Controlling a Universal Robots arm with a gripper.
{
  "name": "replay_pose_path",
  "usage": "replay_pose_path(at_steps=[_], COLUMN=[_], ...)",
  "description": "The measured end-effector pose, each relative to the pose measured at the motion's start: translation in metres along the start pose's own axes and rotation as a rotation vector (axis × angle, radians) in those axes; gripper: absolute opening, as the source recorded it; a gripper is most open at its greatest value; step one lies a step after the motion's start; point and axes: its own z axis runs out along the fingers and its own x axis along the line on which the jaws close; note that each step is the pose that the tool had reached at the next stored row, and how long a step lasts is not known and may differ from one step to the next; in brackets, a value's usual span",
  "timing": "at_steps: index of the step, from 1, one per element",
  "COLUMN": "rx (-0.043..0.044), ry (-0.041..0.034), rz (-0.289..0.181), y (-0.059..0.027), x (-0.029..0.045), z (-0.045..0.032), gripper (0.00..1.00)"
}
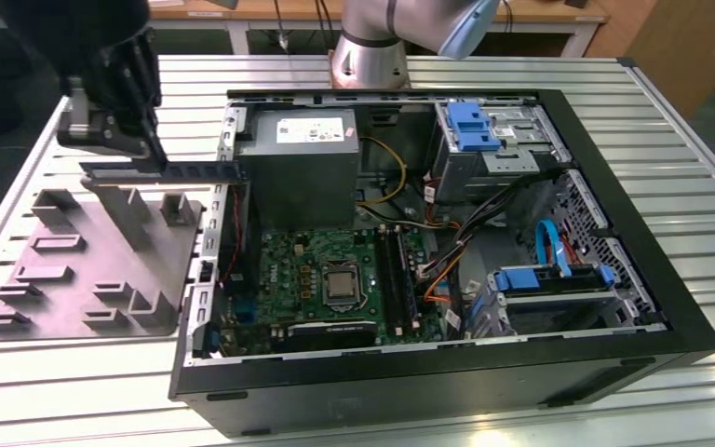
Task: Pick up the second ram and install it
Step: 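Pick up the second ram and move it above second insertion slot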
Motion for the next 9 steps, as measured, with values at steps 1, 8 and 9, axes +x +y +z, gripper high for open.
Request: replay_pose_path(at_steps=[1,8,9], rx=[-0.0004,-0.0031,-0.0034], ry=[0.0001,0.0001,0.0002], rz=[0.0,0.0,0.0], y=[-0.0047,-0.0366,-0.0411], x=[-0.0002,-0.0011,-0.0013], z=[-0.0001,-0.0006,-0.0007], gripper=[0.11,0.11,0.11])
